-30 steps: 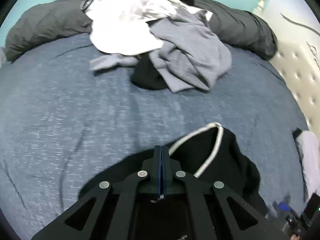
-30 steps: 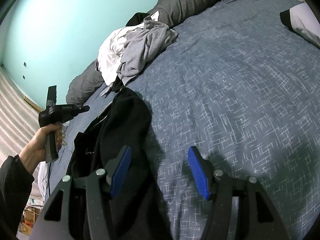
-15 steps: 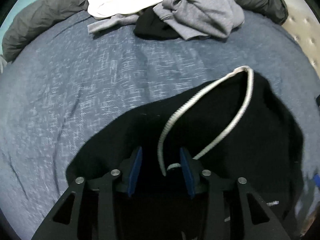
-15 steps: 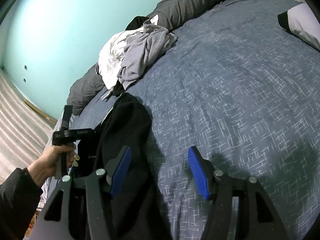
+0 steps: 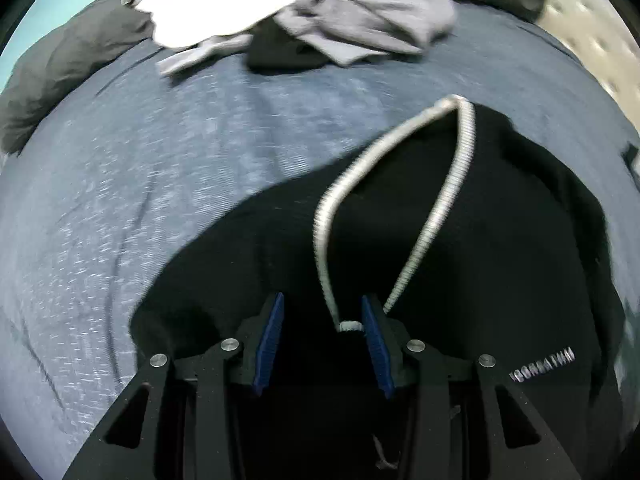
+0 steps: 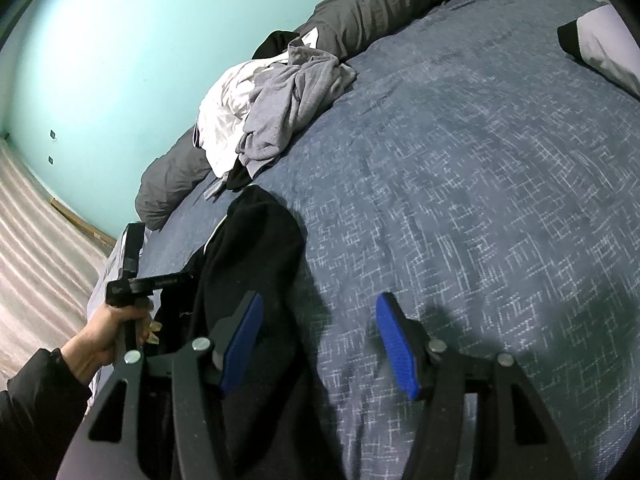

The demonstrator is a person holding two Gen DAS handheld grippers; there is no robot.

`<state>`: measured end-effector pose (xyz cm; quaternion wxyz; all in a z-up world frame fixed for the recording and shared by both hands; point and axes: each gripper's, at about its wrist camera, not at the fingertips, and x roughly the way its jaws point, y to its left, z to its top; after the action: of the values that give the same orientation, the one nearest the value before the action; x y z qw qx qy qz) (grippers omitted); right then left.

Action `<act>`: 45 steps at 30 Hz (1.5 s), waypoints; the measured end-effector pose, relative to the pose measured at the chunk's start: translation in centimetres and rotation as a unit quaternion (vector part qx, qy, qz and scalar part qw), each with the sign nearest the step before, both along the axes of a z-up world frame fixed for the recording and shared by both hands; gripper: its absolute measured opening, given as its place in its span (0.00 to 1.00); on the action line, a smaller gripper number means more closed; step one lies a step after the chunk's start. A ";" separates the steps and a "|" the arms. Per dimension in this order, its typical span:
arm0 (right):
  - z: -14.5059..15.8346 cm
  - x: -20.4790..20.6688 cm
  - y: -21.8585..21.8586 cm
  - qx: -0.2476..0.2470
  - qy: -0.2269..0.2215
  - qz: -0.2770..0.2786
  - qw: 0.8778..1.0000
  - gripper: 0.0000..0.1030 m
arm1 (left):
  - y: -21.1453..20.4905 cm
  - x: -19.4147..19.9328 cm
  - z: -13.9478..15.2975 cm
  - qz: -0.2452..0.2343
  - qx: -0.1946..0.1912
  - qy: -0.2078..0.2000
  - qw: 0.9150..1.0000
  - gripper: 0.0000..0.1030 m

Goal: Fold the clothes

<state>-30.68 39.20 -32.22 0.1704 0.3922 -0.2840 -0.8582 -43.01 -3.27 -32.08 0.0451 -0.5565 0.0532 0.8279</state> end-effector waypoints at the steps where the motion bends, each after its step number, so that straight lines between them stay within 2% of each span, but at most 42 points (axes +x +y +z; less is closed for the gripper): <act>1: 0.0 0.0 0.0 -0.001 -0.001 0.000 1.000 0.58 | 0.2 0.2 0.0 -0.007 -0.002 0.000 1.000 0.43; 7: 0.0 0.0 -0.2 0.000 0.000 0.003 1.000 0.58 | -0.2 0.2 -0.6 0.006 -0.001 -0.001 1.000 0.33; 9: 0.0 0.0 -0.1 0.000 0.001 0.002 1.000 0.58 | 0.0 0.2 -0.2 -0.008 -0.004 0.001 1.000 0.26; 12: -0.2 0.0 0.1 -0.005 -0.003 -0.001 1.000 0.58 | -0.7 0.9 0.8 -0.003 0.012 0.014 1.000 0.22; 15: -0.1 0.0 0.3 -0.008 -0.002 -0.004 1.000 0.58 | -1.5 1.9 1.9 0.008 0.039 0.027 0.999 0.21; 17: 0.1 0.0 0.3 -0.007 0.001 -0.005 1.000 0.58 | -2.4 2.2 3.1 0.017 0.076 0.043 0.996 0.21; 21: 0.1 0.0 0.2 -0.007 0.001 -0.003 1.000 0.58 | -4.0 2.6 5.4 0.038 0.146 0.069 0.986 0.21; 24: 0.0 0.0 -0.2 -0.007 -0.002 0.000 1.000 0.58 | -4.9 2.6 6.2 0.063 0.178 0.076 0.979 0.24; 28: 0.1 0.0 -0.4 -0.005 0.001 0.002 1.000 0.58 | -5.0 2.1 5.7 0.075 0.172 0.064 0.980 0.25; 33: -0.1 -0.1 -0.2 -0.007 -0.002 -0.001 1.000 0.58 | -5.6 1.4 5.3 0.097 0.158 0.078 0.980 0.25; 39: 0.0 -0.1 -0.1 -0.007 -0.002 0.000 1.000 0.58 | -4.8 -0.5 4.6 0.098 0.116 0.068 0.986 0.25; 41: -0.1 0.0 -0.1 -0.007 -0.003 0.000 1.000 0.58 | -4.5 -1.2 4.4 0.098 0.101 0.063 0.988 0.33; 42: -0.1 0.0 -0.1 -0.008 -0.003 0.000 1.000 0.58 | -4.4 -1.6 4.2 0.099 0.094 0.061 0.989 0.44; 45: -0.1 0.0 -0.1 -0.008 -0.004 -0.001 1.000 0.58 | -4.0 -2.8 3.6 0.101 0.080 0.052 0.990 0.46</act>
<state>-30.65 39.14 -32.36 0.1717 0.3943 -0.2924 -0.8541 -45.79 -7.31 -28.51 0.0024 -0.5102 -0.0676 0.8574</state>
